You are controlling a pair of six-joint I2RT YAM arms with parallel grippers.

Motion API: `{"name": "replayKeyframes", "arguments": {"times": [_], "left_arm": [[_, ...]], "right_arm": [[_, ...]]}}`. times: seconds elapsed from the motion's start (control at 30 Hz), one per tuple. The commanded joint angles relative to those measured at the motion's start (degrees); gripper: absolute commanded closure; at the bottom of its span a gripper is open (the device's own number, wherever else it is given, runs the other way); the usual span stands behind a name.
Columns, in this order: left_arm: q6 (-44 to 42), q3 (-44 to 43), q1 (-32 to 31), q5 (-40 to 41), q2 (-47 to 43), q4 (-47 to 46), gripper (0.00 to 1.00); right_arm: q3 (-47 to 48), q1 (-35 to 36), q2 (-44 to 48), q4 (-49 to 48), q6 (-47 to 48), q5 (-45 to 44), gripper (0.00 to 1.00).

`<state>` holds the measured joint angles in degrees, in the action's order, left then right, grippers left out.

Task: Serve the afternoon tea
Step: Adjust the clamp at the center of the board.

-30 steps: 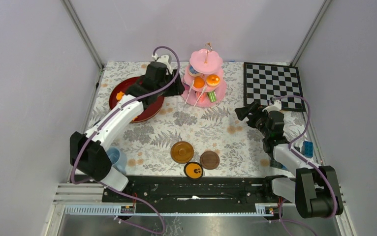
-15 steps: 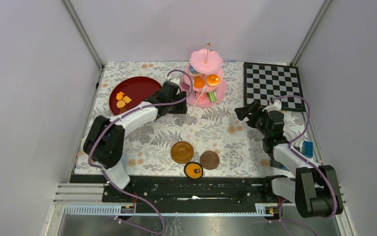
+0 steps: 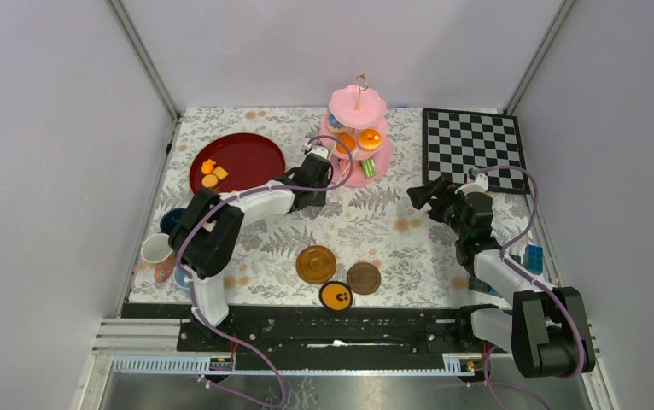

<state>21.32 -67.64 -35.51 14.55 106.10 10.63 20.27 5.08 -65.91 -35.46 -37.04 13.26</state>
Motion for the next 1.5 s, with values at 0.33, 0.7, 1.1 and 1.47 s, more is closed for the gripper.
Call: {"name": "replayKeyframes", "arguments": {"times": [0.33,0.7,1.1,1.47], "left_arm": [[-3.3,2.2,-2.5,7.1,-5.6,-5.8,0.96],[0.6,6.8,-2.6,8.3,-12.8,0.9,1.00],[9.2,9.9,-0.3,2.2,-16.5,12.3,1.00],[3.3,5.2,1.7,0.7,-8.0,12.7,0.82]], "right_arm": [[-0.2,-0.3,0.6,-2.4,-0.3,1.4,0.02],[-0.4,-0.3,1.1,-2.0,-0.2,1.0,0.02],[-0.3,-0.3,0.7,-2.4,-0.7,1.5,0.02],[-0.3,-0.3,1.2,-2.2,-0.6,1.5,0.02]]}}
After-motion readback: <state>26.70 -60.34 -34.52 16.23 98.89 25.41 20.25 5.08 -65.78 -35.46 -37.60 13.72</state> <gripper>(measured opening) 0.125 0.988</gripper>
